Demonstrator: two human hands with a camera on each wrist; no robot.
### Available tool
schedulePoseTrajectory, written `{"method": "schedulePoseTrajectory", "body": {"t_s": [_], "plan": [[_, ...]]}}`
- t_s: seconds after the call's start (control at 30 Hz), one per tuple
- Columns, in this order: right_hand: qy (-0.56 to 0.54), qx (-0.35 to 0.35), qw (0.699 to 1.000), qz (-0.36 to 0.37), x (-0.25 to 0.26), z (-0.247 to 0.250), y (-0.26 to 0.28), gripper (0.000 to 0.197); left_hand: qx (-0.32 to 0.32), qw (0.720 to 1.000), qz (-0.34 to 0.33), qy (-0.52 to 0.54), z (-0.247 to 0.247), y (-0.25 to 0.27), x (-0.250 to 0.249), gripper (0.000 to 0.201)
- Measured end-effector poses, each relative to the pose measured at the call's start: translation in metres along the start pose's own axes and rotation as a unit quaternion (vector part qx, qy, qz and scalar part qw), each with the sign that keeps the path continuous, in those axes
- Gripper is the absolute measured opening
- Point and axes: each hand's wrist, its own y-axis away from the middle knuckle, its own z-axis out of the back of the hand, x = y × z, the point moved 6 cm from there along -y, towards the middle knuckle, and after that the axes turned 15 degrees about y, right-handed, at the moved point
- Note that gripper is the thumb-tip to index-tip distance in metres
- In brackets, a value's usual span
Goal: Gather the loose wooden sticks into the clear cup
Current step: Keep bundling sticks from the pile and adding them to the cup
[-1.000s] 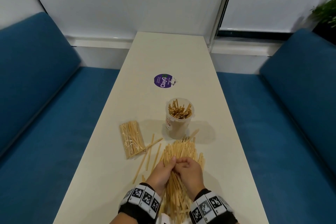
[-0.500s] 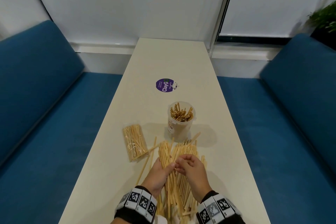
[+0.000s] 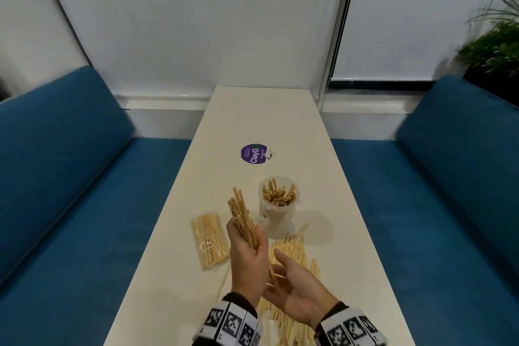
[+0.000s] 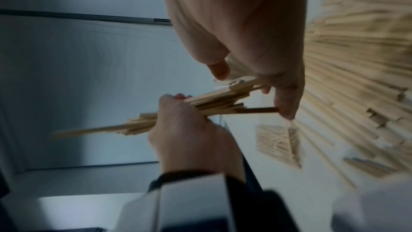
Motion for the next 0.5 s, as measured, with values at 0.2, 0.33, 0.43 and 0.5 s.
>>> {"method": "schedulePoseTrajectory", "body": {"t_s": [0.2, 0.33, 0.43, 0.5], "plan": [[-0.024, 0.01, 0.999, 0.04, -0.001, -0.012, 0.017, 0.03, -0.044, 0.999, -0.024, 0.011, 0.01, -0.002, -0.006, 0.024], [-0.033, 0.025, 0.997, 0.064, -0.003, -0.017, 0.027, 0.027, -0.045, 0.999, -0.018, 0.003, 0.013, 0.0, -0.002, 0.012], [-0.04, 0.05, 0.994, 0.087, -0.001, -0.02, 0.034, 0.026, -0.02, 1.0, -0.002, 0.019, 0.008, 0.005, -0.002, 0.01], [-0.032, 0.062, 0.993, 0.095, 0.0, -0.022, 0.039, 0.031, -0.015, 0.999, 0.011, 0.026, 0.006, 0.008, -0.002, 0.012]]}}
